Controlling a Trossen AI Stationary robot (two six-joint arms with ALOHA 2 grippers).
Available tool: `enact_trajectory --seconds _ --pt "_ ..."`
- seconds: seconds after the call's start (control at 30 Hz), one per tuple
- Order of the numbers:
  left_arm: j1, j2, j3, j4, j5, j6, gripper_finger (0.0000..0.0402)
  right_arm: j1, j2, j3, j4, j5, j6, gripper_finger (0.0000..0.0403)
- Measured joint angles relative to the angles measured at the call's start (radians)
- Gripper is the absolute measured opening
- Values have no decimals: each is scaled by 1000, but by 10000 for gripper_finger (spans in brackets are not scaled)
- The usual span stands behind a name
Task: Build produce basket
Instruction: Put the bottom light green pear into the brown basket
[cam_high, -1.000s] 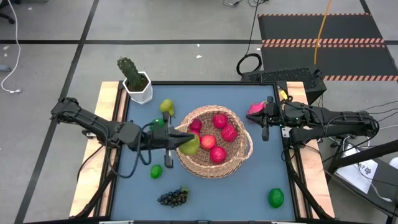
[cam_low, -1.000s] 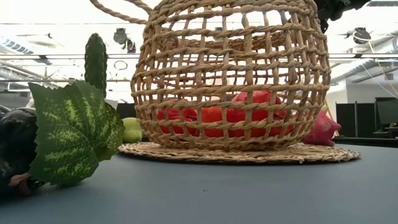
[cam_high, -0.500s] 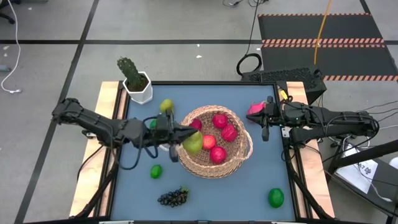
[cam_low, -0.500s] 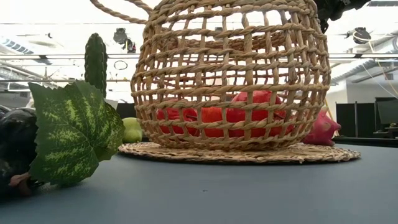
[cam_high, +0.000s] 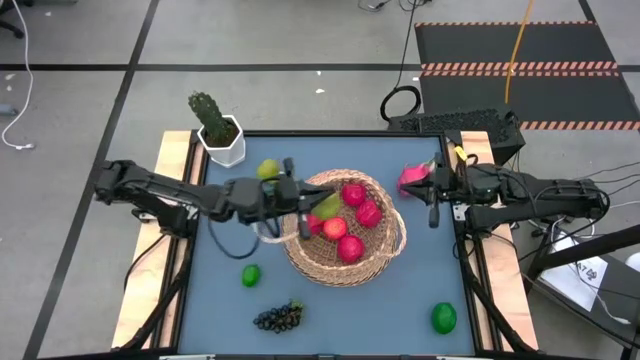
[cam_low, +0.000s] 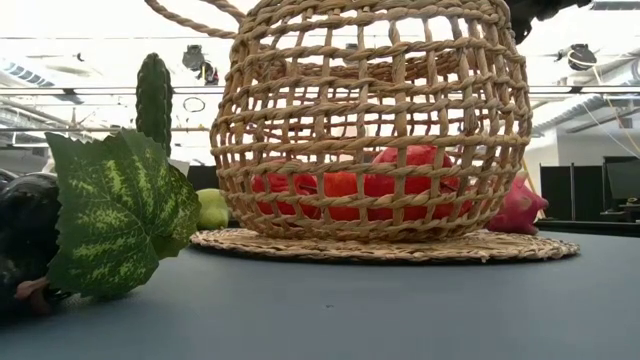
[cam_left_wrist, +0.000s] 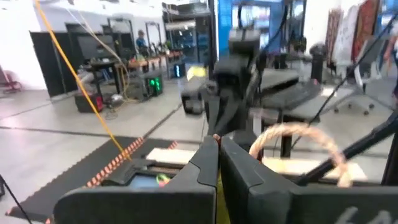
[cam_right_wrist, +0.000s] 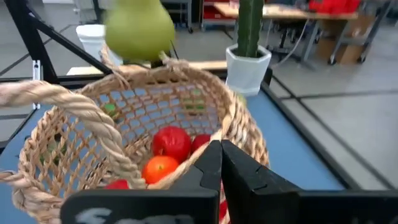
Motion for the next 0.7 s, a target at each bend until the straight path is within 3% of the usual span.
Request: enact_trajectory --seconds 0.33,0.7 --pt "41 162 0 23 135 -95 4 0 -18 0 54 111 -139 0" --pt "-17 252 0 -5 131 -99 4 0 -18 0 90 135 -179 0"
